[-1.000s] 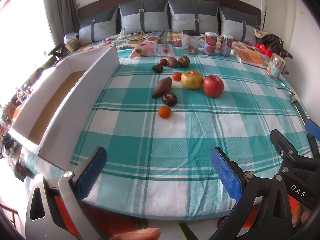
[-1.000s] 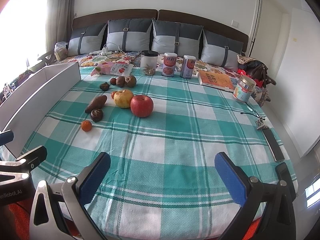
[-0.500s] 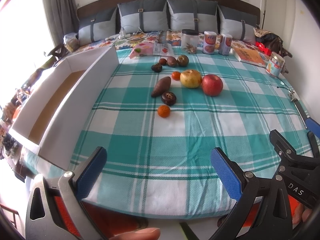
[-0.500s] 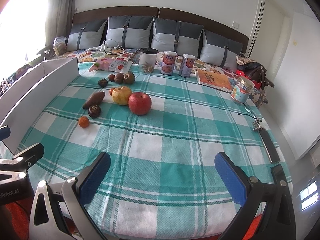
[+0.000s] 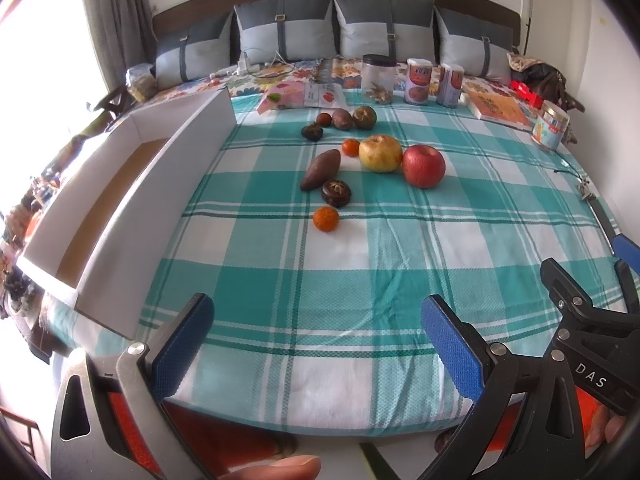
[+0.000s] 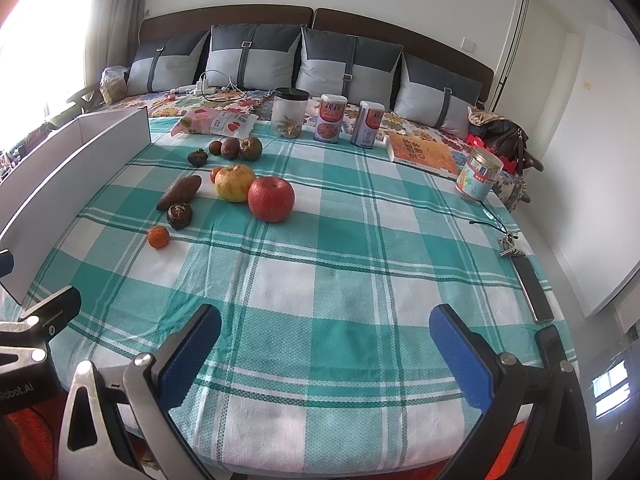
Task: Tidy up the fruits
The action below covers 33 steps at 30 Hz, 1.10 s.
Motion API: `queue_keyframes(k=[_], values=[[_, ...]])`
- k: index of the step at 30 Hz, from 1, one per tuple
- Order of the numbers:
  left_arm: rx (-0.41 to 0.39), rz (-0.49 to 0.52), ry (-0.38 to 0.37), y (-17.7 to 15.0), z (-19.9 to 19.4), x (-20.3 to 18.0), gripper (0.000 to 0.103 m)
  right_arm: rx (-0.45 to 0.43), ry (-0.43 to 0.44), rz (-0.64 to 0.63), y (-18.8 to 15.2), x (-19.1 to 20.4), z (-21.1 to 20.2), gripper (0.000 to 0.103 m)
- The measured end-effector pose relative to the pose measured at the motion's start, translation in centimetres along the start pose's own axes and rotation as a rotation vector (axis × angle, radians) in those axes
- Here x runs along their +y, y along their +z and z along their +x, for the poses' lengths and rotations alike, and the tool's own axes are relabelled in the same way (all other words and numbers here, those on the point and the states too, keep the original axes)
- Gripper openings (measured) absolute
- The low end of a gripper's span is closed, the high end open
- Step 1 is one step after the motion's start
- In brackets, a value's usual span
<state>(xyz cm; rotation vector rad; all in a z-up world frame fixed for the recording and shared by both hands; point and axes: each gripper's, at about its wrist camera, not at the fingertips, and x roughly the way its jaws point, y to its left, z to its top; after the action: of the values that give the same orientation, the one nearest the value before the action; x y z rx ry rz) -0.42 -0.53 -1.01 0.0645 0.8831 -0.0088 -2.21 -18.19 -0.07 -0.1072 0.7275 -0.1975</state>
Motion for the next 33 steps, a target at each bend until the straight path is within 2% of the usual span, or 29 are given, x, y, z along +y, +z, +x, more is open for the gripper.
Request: queue_keyframes(k=[22,27,29,33], values=[[0.048,-0.010,-0.003,0.0,1.3,0.3,0.103,0.027,-0.008,-0.004,-0.5,0.2,1.2,0.103],[0.081,-0.023,-0.004,-0.3,2.3,0.5,0.103,0.027,0.013,0.011,-0.7,0.1,1.5,0.103],[0.096,-0.027,-0.012,-0.6,3.2,0.7,0.103,0.030,0.022,0.015,-0.8,0.1,1.8,0.103],[0.176,-0.034,-0.032,-1.1,7.3,0.9,0.103,0.067,0.084,0.051,-1.2,-0.3,4.3,0.103]])
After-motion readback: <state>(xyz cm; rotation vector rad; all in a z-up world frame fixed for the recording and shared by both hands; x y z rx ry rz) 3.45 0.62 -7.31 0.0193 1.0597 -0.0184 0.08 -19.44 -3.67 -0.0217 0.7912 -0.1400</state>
